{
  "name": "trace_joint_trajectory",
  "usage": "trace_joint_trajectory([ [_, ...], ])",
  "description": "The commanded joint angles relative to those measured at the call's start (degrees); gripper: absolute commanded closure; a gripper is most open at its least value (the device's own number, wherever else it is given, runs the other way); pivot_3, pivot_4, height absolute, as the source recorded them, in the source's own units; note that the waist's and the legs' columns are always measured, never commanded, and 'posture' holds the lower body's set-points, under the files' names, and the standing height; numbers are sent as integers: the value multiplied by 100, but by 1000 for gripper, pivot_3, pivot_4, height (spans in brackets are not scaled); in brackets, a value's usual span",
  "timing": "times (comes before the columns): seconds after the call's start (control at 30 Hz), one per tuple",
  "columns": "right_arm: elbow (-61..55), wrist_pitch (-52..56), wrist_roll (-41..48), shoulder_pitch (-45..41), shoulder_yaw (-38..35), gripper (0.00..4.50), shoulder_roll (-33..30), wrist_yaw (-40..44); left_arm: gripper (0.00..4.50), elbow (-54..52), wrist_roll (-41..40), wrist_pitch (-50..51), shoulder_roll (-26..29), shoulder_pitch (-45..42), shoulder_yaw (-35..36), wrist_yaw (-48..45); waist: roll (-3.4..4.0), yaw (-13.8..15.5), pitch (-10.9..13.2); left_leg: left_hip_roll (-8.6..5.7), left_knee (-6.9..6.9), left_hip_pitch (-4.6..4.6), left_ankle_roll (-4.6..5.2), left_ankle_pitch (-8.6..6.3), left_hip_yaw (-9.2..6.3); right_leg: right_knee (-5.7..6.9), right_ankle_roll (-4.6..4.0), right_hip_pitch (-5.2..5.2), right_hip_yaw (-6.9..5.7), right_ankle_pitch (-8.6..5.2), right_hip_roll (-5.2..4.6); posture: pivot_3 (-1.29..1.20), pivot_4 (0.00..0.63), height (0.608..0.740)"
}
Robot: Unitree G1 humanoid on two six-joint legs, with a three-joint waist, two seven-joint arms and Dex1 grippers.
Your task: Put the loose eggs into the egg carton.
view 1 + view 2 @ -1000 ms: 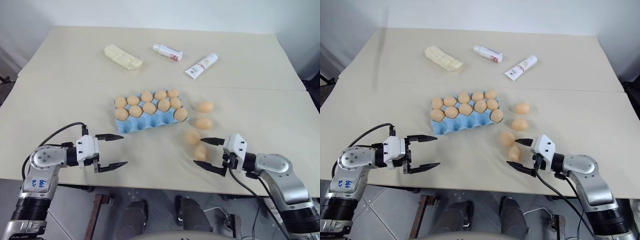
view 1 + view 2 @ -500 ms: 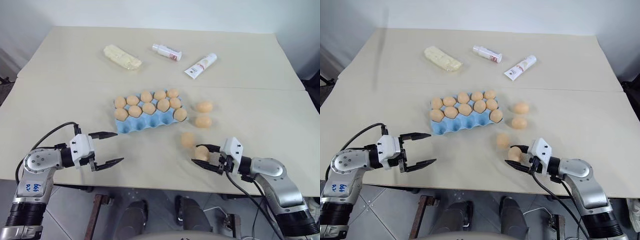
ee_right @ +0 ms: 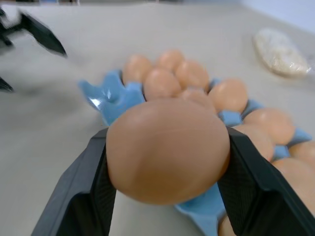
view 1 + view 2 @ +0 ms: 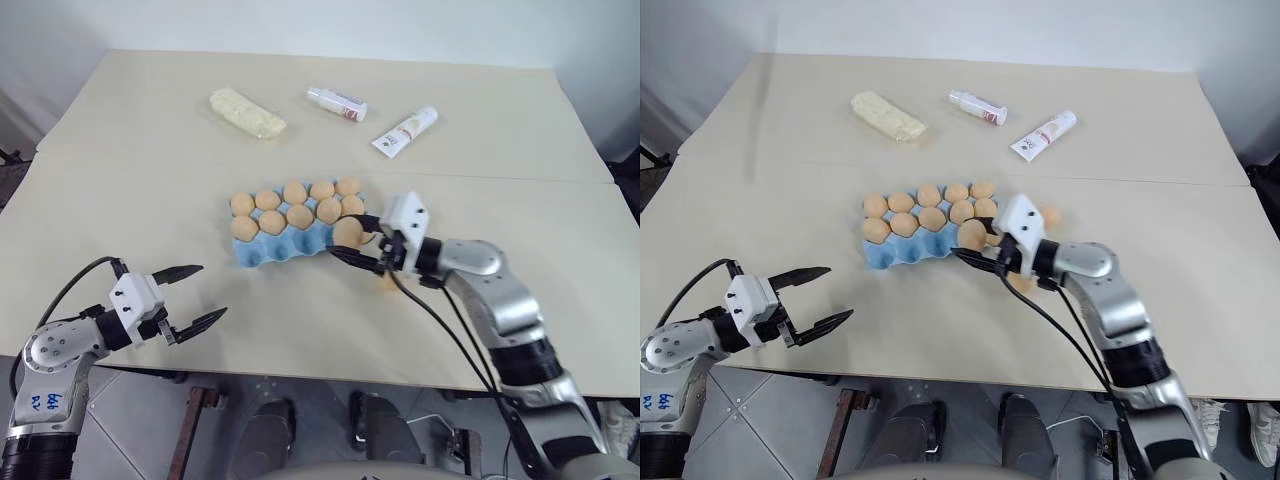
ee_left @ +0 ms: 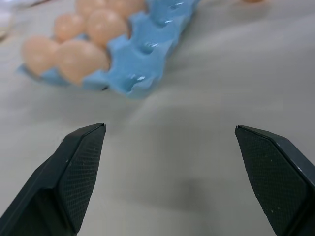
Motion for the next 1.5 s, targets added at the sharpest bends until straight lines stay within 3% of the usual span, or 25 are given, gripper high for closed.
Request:
trace_joint_trajectory([
  [0.03, 575, -572, -377, -304, 51, 2096, 189, -171, 0, -310, -195, 70, -21, 142, 331, 187, -1, -9, 0, 0, 0, 0, 0, 0, 2, -1, 1, 0, -2, 0, 0, 0, 150, 740],
  [0.07, 753, -646, -451, -374, 57, 2096, 254, -219, 0, -331, -202, 86, -27, 173, 356, 208, -1, -15, 0, 0, 0, 0, 0, -1, 3, -1, 1, 0, -3, 0, 1, 0, 150, 740],
  [0.27, 932, -877, -519, -465, -74, 85, 362, -207, 0, -538, -237, 157, -58, 326, 379, 296, 0, -26, 0, 3, -1, 2, -1, 0, 7, 7, 1, -4, -6, 0, 4, 0, 150, 740],
  [0.3, 782, -869, -464, -405, -101, 12, 309, -128, 0, -576, -242, 177, -66, 336, 368, 308, 0, -26, 0, 3, -1, 2, -1, 0, 7, 8, 1, -3, -5, 0, 4, 0, 150, 740],
  [0.6, -1108, -339, 647, 583, -854, 12, -467, 529, 0, -719, -297, 447, -97, 78, 84, 242, -1, 11, -1, 2, 0, 3, 0, 0, 0, 1, 1, 6, -2, 0, 1, 0, 150, 740],
  [0.77, -1707, -367, 1039, 2253, -2311, 12, -1352, 552, 0, -441, -201, 556, -61, -599, -511, -173, 0, 138, -1, 0, -1, 2, 0, 0, -6, -6, 0, 11, -5, 0, 0, 0, 150, 740],
  [0.97, -1650, -744, 1055, 3521, -3238, 12, -1531, 490, 0, -52, -109, 494, -135, -1170, -963, -548, 0, 43, -1, 5, 0, 22, 4, 0, 30, 3, 10, 19, 0, 5, 7, 0, 150, 740],
  [1.23, -1474, -974, 1074, 3860, -3247, 12, -1421, 378, 0, 431, 17, 194, -248, -1637, -1162, -784, 0, 3, -1, 6, 8, 48, 13, 7, 66, 34, 16, 22, 13, 9, 9, 0, 150, 740],
  [1.5, -1783, -324, 1083, 3199, -2243, 12, -1391, 472, 0, 373, -31, 149, -141, -1425, -936, -709, 0, 11, -1, 7, 8, 56, 13, 7, 63, 34, 13, 26, 16, 7, 5, 0, 150, 740],
])
